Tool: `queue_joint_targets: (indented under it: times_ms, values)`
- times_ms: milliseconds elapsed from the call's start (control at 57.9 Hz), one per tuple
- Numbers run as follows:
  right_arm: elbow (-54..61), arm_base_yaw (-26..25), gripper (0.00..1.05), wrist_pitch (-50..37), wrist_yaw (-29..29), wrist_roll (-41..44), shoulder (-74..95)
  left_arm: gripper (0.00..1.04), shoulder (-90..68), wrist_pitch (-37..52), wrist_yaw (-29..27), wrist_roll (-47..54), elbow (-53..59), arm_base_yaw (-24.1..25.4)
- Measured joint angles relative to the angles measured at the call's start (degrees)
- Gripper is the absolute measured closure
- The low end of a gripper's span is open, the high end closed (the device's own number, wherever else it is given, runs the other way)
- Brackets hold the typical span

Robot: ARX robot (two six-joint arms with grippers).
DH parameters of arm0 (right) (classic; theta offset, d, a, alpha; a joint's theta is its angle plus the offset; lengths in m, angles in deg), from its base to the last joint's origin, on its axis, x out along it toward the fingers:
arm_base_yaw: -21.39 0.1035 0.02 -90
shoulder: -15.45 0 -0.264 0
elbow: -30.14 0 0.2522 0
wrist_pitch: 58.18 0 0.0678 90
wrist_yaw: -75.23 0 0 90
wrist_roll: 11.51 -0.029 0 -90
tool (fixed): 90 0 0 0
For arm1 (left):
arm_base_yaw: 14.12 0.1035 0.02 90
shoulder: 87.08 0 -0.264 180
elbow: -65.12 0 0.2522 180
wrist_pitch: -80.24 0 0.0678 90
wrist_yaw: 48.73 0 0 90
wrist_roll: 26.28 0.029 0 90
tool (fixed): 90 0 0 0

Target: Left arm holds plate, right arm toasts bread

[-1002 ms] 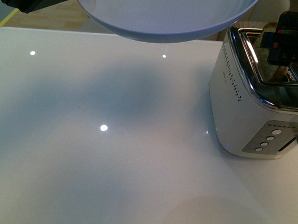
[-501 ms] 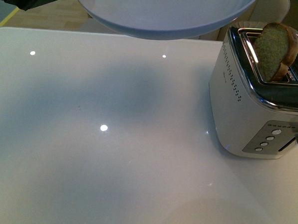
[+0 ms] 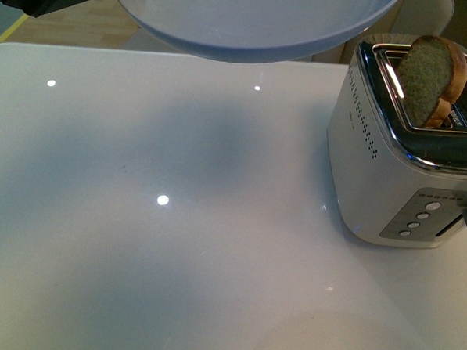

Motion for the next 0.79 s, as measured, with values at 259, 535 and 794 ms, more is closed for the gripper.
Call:
queue_joint_targets:
  times_ms: [259, 535, 794]
  values:
    - [4.37, -2.16, 1.03, 4.26, 0.87, 0.24, -8.63, 1.02, 0.00, -0.39, -0.24, 0.24, 0.28, 0.11]
    - [8.92, -2.19, 1.03, 6.82, 0.87, 0.24, -16.41, 1.02, 0.02, -0.39, -0.24, 0.26, 0.28, 0.15]
    - [8.98, -2.19, 1.03, 17.49, 0.92, 0.26, -27.80, 1.02, 0.00, -0.39, -0.42, 0.42, 0.28, 0.09]
